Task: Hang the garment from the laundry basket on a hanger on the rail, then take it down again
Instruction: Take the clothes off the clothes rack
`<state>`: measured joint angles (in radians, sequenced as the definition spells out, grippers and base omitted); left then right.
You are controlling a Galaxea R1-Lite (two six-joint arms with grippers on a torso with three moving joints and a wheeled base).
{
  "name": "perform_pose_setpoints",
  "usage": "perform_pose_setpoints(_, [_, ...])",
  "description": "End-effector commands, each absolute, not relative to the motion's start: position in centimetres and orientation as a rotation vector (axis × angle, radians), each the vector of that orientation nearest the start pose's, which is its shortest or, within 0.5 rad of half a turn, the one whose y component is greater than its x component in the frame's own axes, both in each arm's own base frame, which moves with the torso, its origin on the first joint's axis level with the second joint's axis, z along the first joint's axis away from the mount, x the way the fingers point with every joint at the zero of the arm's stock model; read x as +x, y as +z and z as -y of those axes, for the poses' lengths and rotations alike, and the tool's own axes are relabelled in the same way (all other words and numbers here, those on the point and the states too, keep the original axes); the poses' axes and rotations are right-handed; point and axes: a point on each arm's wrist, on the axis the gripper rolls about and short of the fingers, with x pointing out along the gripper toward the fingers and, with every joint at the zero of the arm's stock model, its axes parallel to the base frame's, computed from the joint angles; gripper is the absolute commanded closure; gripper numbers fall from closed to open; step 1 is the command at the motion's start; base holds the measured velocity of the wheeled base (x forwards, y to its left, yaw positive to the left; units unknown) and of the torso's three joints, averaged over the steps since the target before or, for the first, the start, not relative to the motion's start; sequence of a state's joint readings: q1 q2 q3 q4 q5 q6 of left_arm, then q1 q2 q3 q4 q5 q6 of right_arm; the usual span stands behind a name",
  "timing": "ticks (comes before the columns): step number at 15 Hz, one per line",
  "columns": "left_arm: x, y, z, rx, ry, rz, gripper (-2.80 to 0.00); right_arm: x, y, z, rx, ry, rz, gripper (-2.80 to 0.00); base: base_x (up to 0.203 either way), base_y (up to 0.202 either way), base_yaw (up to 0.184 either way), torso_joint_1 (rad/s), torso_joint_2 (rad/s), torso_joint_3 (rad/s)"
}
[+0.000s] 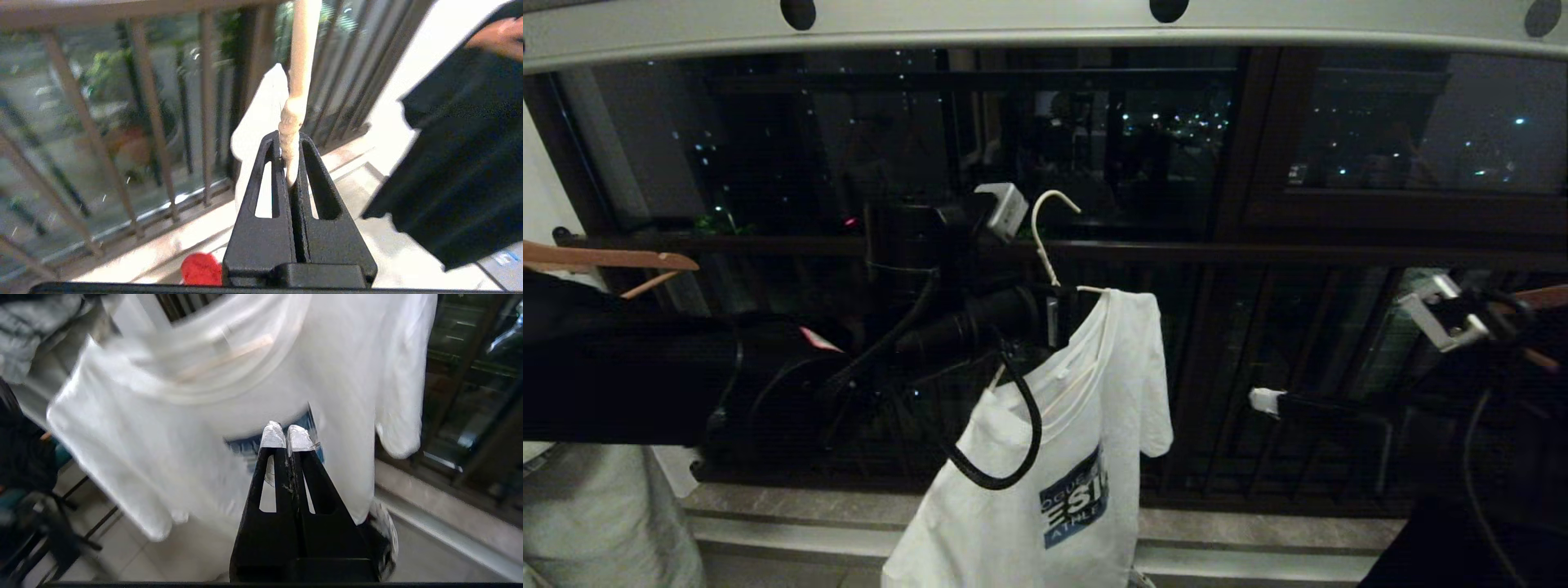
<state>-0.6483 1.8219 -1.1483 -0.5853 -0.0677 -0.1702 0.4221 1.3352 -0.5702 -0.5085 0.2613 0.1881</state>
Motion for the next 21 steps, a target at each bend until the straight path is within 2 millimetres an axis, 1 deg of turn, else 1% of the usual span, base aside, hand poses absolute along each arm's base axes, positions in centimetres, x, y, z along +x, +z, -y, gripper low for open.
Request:
perform_pose_setpoints(1, [31.4, 20.8, 22.5, -0.155, -0.667, -0.185, 0.0, 22.5, 17.7, -11.8, 0.142, 0.655, -0.398, 0.0, 0.0, 0.0, 0.0, 0.0, 0.0, 0.0])
perform_pose_setpoints(2, [31.8, 20.5, 22.7, -0.17, -0.663, -0.172, 0.0, 23.8, 17.9, -13.3, 0.13, 0.648, -0.373, -2.8, 0.0, 0.0, 0.0, 0.0, 0.0, 0.0])
perform_pose_setpoints(4, [32.4, 20.1, 23.0, -0.181, -0.632, -0.145, 0.0, 26.0, 18.0, -16.2, 0.09, 0.603, -0.337, -2.8, 0.0, 0.0, 0.0, 0.0, 0.0, 0.0])
perform_pose_setpoints(5, [32.5, 20.3, 23.1, -0.185, -0.609, -0.13, 0.0, 26.9, 18.0, -17.4, 0.048, 0.562, -0.324, -2.8, 0.0, 0.0, 0.0, 0.0, 0.0, 0.0])
perform_pose_setpoints(7, [32.8, 20.4, 23.1, -0.191, -0.586, -0.12, 0.0, 28.9, 18.8, -19.5, -0.034, 0.478, -0.282, -2.8, 0.0, 0.0, 0.0, 0.0, 0.0, 0.0])
perform_pose_setpoints(8, [32.7, 20.6, 23.1, -0.203, -0.586, -0.119, 0.0, 29.5, 18.5, -20.4, -0.065, 0.44, -0.282, -2.8, 0.0, 0.0, 0.0, 0.0, 0.0, 0.0])
perform_pose_setpoints(9, [32.6, 20.9, 23.1, -0.22, -0.588, -0.118, 0.0, 30.0, 17.8, -21.3, -0.085, 0.418, -0.294, -2.8, 0.0, 0.0, 0.0, 0.0, 0.0, 0.0])
perform_pose_setpoints(10, [32.5, 21.2, 23.0, -0.232, -0.589, -0.112, 0.0, 30.4, 17.1, -21.8, -0.106, 0.363, -0.301, -2.8, 0.0, 0.0, 0.0, 0.0, 0.0, 0.0])
perform_pose_setpoints(12, [32.5, 21.2, 23.0, -0.234, -0.59, -0.114, 0.0, 31.3, 16.3, -22.6, -0.123, 0.325, -0.295, -2.8, 0.0, 0.0, 0.0, 0.0, 0.0, 0.0])
perform_pose_setpoints(15, [32.3, 21.4, 23.0, -0.236, -0.58, -0.107, 0.0, 32.4, 16.2, -23.2, -0.113, 0.251, -0.251, -2.8, 0.0, 0.0, 0.0, 0.0, 0.0, 0.0])
perform_pose_setpoints(17, [32.2, 21.7, 22.9, -0.239, -0.581, -0.1, 0.0, 32.7, 16.4, -23.2, -0.095, 0.243, -0.215, -2.8, 0.0, 0.0, 0.0, 0.0, 0.0, 0.0])
perform_pose_setpoints(21, [32.0, 22.0, 22.8, -0.242, -0.582, -0.095, 0.0, 33.5, 16.3, -23.4, -0.093, 0.228, -0.207, -2.8, 0.0, 0.0, 0.0, 0.0, 0.0, 0.0])
